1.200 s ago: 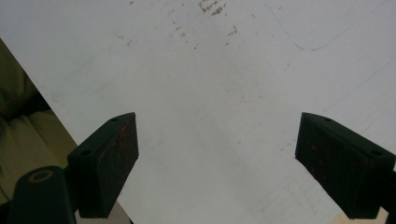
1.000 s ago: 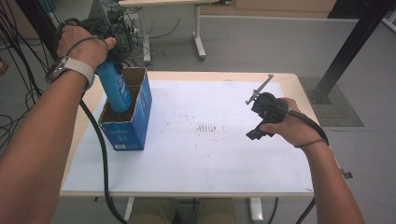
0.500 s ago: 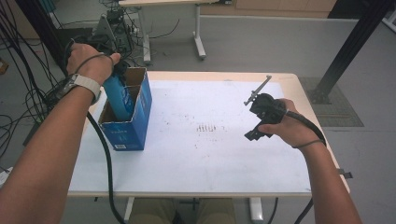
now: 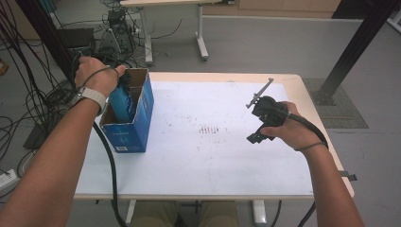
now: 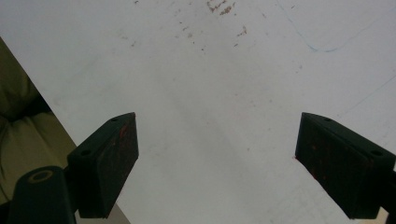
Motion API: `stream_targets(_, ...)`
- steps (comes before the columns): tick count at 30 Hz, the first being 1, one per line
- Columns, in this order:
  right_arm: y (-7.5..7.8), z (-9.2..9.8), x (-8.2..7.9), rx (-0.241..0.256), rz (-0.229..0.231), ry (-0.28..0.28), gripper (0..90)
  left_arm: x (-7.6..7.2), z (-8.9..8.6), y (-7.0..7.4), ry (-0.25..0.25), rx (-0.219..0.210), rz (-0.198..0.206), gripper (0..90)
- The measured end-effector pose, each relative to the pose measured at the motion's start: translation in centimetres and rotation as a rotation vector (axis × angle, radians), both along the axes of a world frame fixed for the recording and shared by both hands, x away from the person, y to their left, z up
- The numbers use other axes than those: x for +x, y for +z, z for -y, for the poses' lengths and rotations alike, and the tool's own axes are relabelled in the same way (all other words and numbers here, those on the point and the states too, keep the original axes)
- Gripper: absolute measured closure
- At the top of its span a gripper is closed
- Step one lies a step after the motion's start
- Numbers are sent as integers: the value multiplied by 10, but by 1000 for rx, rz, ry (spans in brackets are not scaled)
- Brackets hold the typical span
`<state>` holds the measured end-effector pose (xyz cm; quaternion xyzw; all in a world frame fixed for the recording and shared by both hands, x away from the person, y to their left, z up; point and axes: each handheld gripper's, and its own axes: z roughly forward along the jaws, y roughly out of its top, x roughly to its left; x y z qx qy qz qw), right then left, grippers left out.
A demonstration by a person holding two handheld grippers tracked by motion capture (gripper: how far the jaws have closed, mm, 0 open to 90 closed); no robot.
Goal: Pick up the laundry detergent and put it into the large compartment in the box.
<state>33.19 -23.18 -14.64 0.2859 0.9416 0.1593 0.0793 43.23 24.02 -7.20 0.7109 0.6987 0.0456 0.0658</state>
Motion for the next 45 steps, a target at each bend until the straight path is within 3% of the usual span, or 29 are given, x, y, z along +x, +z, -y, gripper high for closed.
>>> stream_targets(8,-2,2,0,1,-4,-3,130,-1,-1,-14,0,2,5,373)
stream_targets(33,-7,3,3,1,-17,-9,130,6,1,-66,-26,13,-40,373)
stream_targets(45,-9,1,3,4,-19,-8,130,8,2,-72,-32,18,-56,373)
